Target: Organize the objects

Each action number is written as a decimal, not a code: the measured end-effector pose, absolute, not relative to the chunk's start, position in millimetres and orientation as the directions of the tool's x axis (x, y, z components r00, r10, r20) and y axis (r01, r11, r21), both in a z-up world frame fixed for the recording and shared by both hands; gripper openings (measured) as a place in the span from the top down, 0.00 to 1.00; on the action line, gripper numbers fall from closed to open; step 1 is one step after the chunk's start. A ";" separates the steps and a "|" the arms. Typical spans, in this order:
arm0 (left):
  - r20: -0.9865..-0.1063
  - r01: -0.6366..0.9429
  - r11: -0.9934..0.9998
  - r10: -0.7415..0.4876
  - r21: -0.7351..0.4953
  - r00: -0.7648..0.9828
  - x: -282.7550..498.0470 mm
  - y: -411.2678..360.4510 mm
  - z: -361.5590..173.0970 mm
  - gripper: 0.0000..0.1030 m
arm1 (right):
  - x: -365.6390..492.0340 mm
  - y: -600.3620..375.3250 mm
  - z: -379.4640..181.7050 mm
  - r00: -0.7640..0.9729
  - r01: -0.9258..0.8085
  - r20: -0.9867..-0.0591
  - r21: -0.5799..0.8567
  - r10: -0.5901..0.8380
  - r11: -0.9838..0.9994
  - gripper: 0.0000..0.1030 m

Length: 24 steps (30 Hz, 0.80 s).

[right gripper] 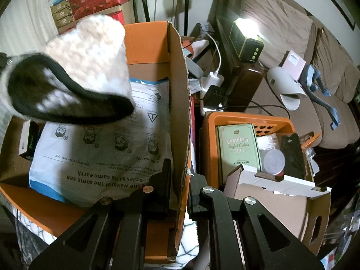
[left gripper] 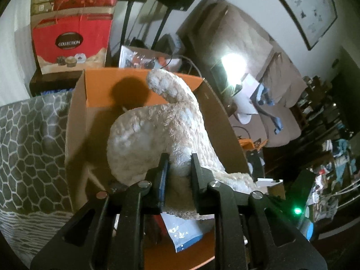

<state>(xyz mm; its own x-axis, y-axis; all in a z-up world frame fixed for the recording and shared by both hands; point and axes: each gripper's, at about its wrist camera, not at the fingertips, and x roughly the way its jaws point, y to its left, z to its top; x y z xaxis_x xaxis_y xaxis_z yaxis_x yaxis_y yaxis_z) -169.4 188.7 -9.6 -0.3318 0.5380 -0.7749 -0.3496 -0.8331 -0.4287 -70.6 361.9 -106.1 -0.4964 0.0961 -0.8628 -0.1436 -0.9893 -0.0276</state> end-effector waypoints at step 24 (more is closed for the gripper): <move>-0.739 -0.370 -0.865 0.488 -0.339 -0.465 -124.4 121.8 24.8 0.36 | -64.5 360.8 -100.2 -0.514 -0.155 -0.853 -0.011 0.090 -0.988 0.90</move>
